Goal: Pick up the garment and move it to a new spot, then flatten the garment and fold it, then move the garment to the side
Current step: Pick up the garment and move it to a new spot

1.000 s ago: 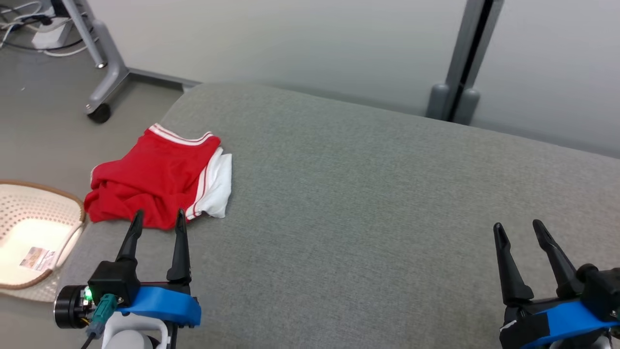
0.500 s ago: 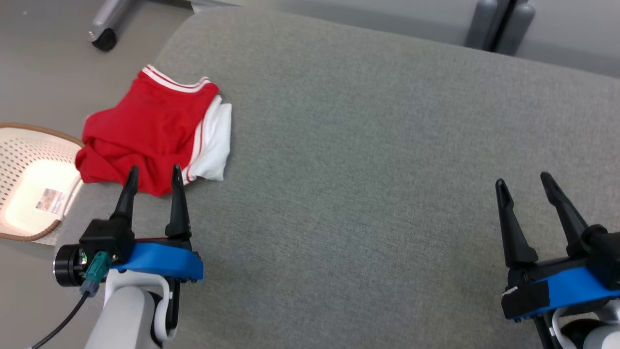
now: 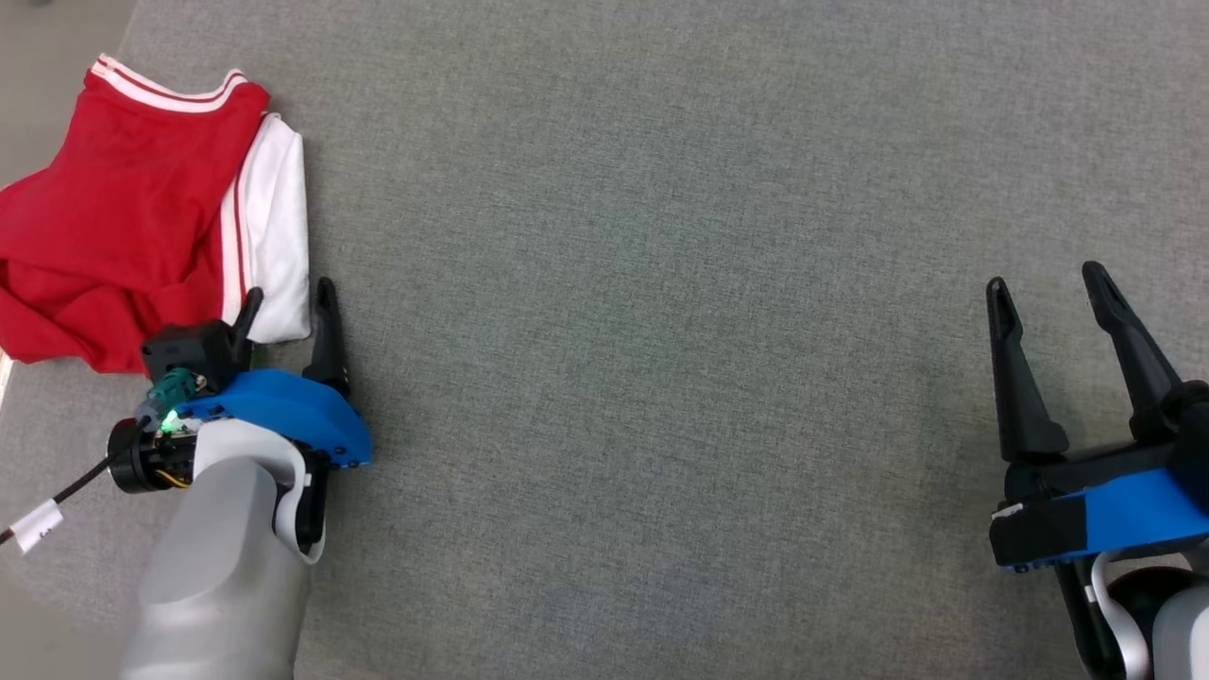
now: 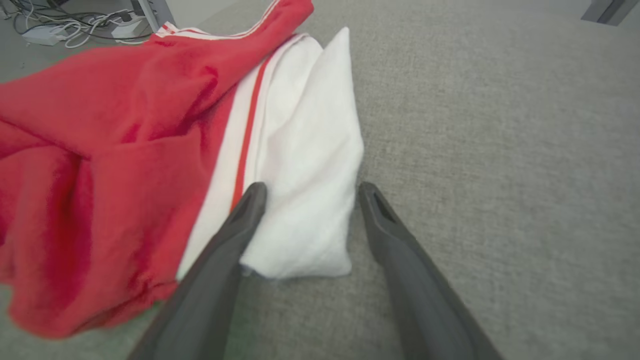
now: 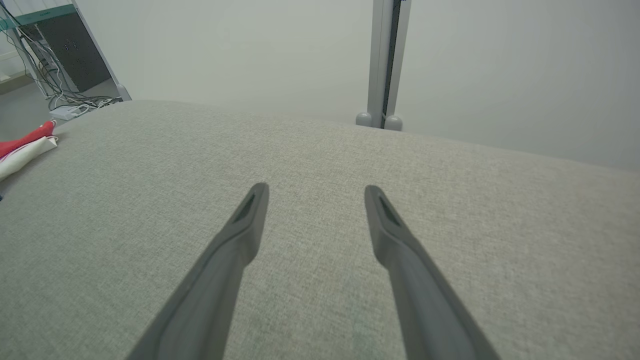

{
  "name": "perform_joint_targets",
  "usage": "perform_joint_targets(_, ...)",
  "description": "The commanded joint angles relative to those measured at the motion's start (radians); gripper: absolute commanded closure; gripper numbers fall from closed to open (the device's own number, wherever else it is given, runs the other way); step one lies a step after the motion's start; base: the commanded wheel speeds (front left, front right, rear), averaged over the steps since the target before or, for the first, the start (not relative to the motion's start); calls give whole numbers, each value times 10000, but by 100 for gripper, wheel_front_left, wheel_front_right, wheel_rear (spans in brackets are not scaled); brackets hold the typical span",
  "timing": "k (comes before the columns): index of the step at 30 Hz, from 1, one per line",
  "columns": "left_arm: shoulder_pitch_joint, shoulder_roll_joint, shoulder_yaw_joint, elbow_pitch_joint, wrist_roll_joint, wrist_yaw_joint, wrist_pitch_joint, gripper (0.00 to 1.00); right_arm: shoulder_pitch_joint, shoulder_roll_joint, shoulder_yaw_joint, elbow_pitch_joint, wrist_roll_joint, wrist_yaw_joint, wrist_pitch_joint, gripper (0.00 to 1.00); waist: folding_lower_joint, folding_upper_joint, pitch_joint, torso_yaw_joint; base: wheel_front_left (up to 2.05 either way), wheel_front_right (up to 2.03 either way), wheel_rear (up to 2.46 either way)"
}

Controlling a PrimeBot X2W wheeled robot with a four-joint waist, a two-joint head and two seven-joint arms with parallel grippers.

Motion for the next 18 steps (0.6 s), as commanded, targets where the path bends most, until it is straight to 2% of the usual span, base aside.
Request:
perform_joint_targets(1, -31, -9, 51, 222, -29, -42, 49, 0, -148, -37, -34, 20, -44, 5, -84, 0, -1, -2, -8, -29, 0, 0, 0)
perform_joint_targets(2, -101, 19, 108, 443, -61, -60, 54, 0, -173, -39, -60, 14, -76, 5, -119, 0, -1, -2, -12, -66, 0, 0, 0)
perform_joint_targets(4, -189, 121, 221, 670, -61, -102, 72, 81, -216, -38, -112, 49, -83, 5, -190, 0, -1, -2, -59, -152, 0, 0, 0)
perform_joint_targets(5, -166, 166, 306, 709, -39, -102, 73, 100, -224, -37, -141, 71, -92, 5, -236, 0, -1, -2, -98, -194, 0, 0, 0)
perform_joint_targets(10, 406, 261, 844, -105, 137, 94, 32, 100, -235, -30, -237, 301, -31, 5, -515, 0, -1, -2, -531, -434, 0, 0, 0)
perform_joint_targets(18, 2150, 174, 1440, -2544, 821, 405, 16, 100, 136, -13, -21, 1006, 202, 5, -980, 0, -1, -2, -1957, -1047, 0, 0, 0)
